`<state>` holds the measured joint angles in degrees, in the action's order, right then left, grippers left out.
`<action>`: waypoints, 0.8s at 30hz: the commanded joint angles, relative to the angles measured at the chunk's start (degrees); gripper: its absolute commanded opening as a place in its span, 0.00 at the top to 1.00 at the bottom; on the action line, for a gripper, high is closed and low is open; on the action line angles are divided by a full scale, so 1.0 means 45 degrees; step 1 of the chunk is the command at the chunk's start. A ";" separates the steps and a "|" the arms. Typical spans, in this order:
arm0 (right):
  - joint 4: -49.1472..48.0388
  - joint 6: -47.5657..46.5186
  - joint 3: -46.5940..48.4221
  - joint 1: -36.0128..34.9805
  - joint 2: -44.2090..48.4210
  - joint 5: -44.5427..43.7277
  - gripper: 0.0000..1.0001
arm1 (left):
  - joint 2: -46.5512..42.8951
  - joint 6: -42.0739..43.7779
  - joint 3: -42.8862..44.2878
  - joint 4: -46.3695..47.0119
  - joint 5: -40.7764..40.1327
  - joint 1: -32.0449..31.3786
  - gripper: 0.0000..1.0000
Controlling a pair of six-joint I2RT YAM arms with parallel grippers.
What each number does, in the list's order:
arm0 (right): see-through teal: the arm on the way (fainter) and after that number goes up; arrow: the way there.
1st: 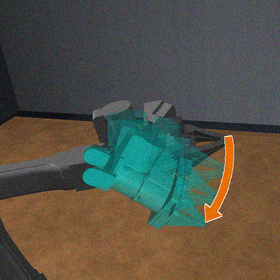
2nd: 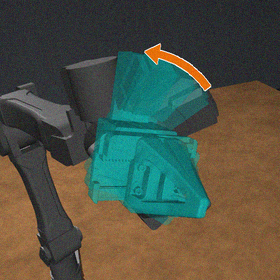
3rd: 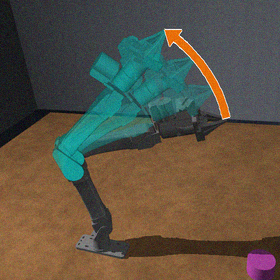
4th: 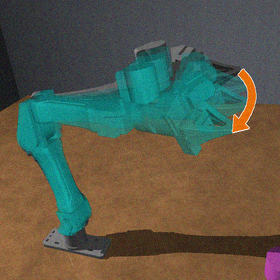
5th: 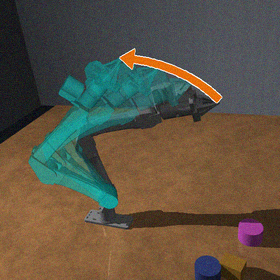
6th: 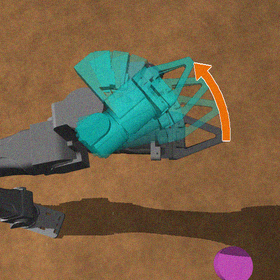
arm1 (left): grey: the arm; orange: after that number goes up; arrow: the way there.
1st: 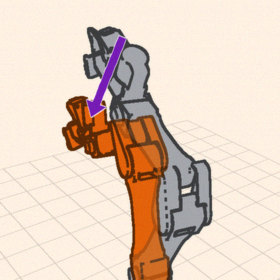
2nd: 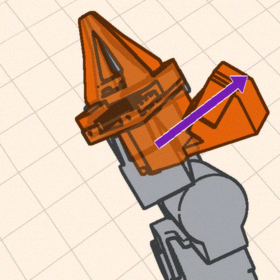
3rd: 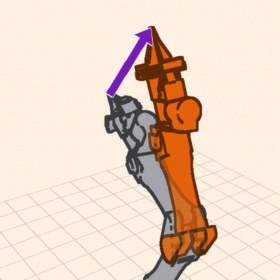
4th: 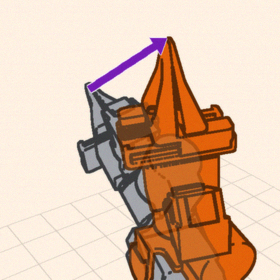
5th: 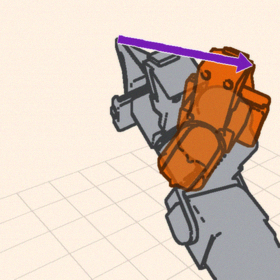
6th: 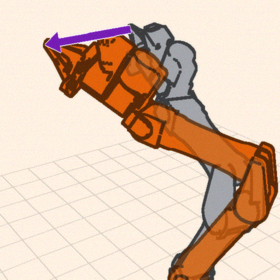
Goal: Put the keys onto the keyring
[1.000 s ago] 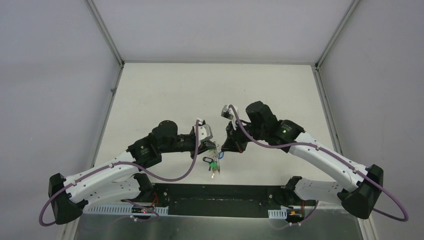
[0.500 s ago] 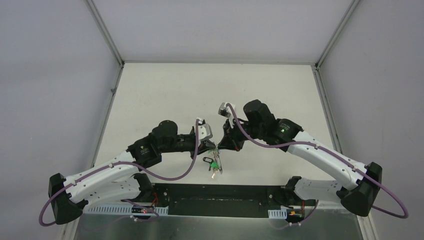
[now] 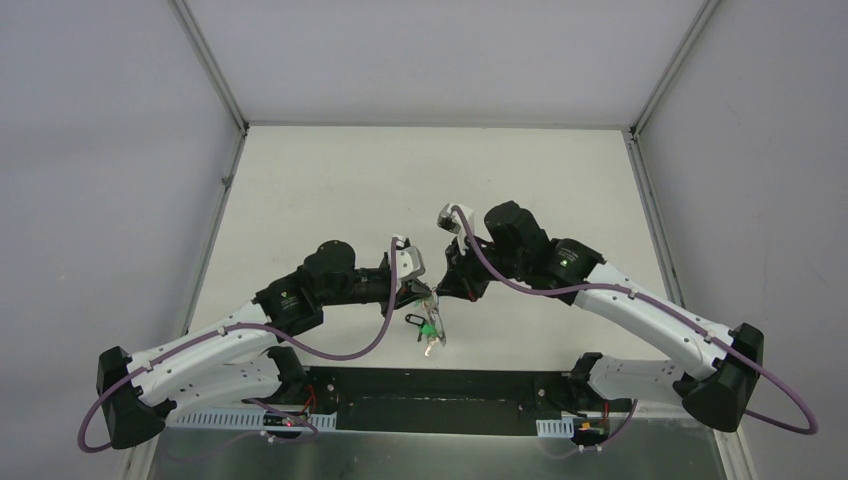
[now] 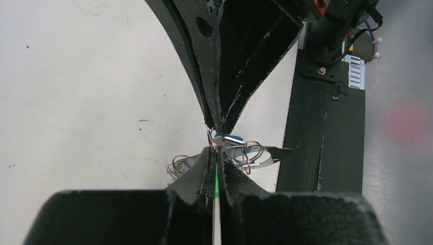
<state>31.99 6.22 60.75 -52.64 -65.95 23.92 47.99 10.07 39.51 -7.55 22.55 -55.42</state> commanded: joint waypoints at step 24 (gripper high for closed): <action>-0.0709 0.0584 -0.0434 0.0069 0.0893 -0.0552 1.00 | -0.0805 -0.0032 0.0401 0.0455 0.0067 -0.0064 1.00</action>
<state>32.38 8.84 59.48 -52.40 -65.69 17.72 45.95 9.89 39.51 -8.58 22.63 -55.51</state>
